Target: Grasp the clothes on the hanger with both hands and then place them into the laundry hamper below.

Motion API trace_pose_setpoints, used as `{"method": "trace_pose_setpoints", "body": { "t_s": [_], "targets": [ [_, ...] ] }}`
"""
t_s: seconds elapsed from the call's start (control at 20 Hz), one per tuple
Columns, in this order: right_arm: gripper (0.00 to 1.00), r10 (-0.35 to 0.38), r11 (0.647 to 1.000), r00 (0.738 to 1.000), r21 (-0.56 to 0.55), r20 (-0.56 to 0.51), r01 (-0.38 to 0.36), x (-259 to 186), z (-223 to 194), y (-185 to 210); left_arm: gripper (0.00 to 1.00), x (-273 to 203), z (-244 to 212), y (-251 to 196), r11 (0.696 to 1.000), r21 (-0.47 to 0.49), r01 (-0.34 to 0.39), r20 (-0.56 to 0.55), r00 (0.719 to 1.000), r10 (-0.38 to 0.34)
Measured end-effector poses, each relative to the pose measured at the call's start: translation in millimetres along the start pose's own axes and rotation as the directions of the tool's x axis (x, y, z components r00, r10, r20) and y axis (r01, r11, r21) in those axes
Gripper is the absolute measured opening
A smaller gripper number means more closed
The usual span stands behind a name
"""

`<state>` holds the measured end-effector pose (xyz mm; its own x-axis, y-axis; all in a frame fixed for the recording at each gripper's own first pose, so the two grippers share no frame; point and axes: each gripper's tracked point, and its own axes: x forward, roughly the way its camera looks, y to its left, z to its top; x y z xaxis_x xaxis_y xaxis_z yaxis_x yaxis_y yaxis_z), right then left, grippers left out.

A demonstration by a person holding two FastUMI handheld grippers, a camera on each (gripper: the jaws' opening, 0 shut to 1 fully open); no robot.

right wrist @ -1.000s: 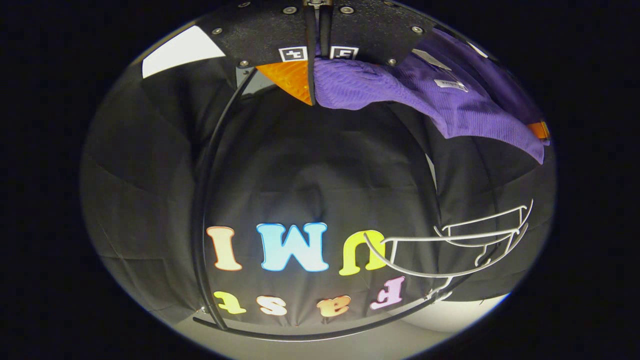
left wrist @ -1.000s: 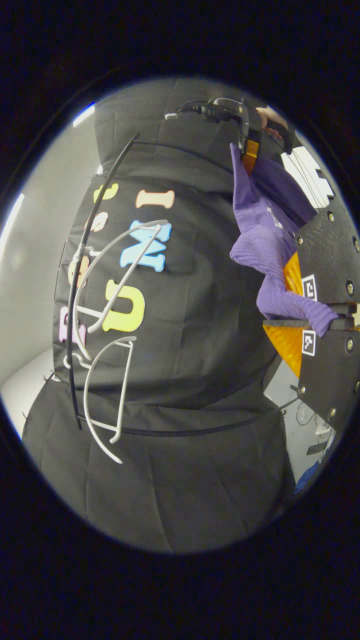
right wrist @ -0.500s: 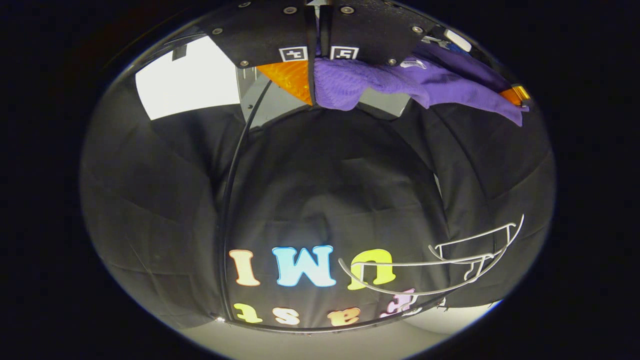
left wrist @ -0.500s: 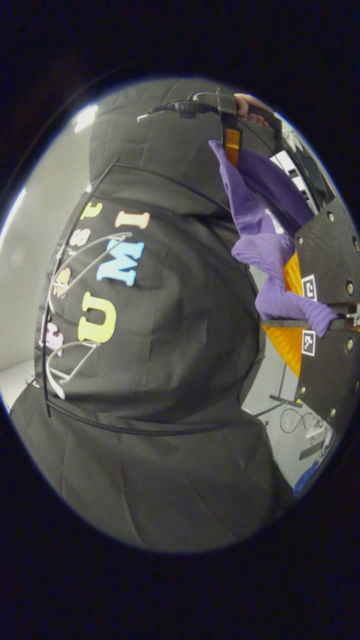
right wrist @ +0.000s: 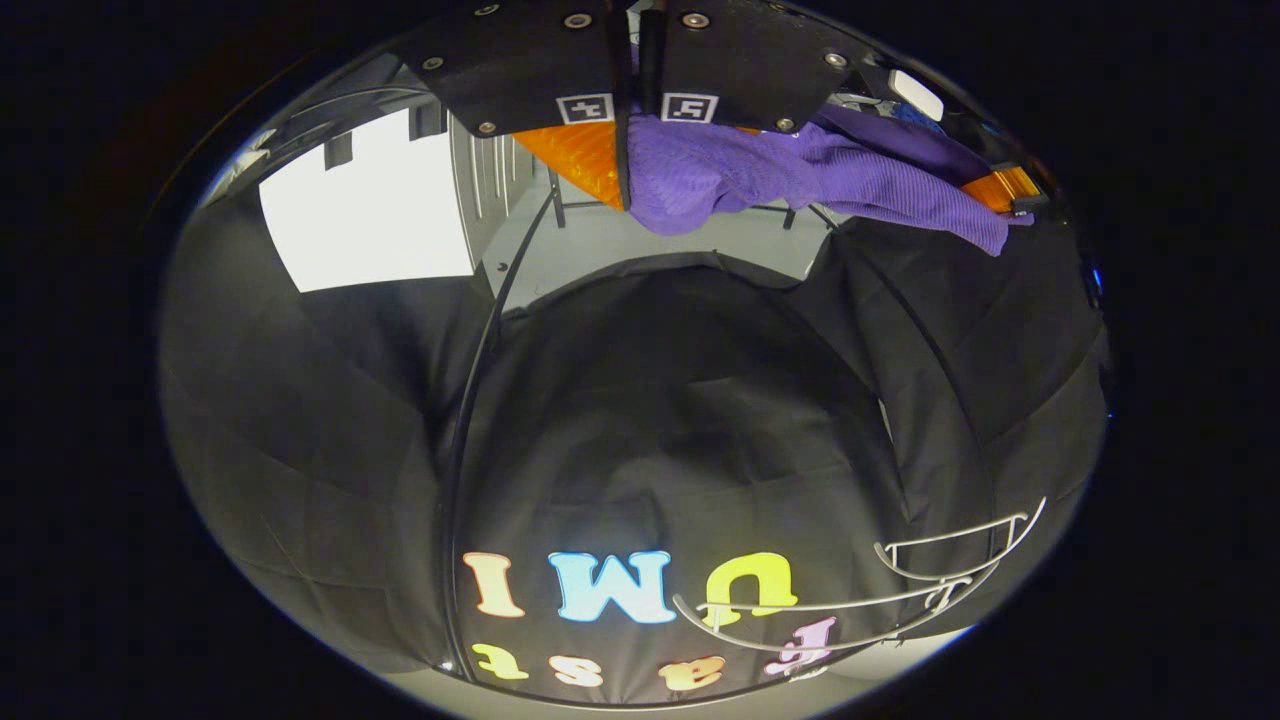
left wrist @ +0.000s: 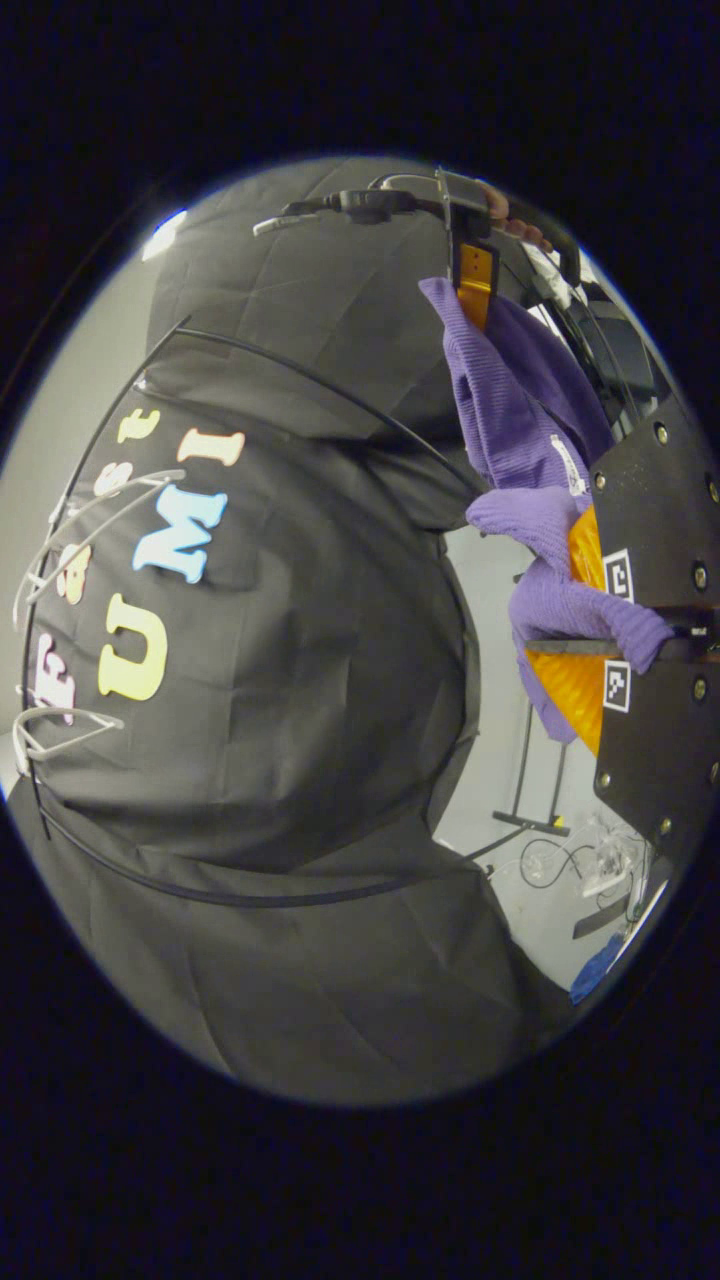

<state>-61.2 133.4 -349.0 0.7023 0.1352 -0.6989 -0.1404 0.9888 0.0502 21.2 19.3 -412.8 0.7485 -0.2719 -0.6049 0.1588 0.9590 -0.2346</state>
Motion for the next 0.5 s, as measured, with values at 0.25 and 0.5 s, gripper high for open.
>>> {"method": "trace_pose_setpoints", "body": {
  "t_s": [0.25, 0.5],
  "targets": [
    [0.04, -0.026, 0.999, 0.997, 0.021, -0.073, 0.028, 33.9, -40.0, -2.5, 0.0, 44.8, -52.8, 3.5, 1.0, 0.001, 0.006, -0.094, 0.996, -0.006],
    [0.04, -0.039, 0.996, 0.981, 0.074, -0.189, 0.054, 58.4, -89.5, -2.0, 0.0, 78.4, -79.8, 13.2, 0.999, 0.033, -0.005, -0.161, 0.987, 0.01]
  ]
}}
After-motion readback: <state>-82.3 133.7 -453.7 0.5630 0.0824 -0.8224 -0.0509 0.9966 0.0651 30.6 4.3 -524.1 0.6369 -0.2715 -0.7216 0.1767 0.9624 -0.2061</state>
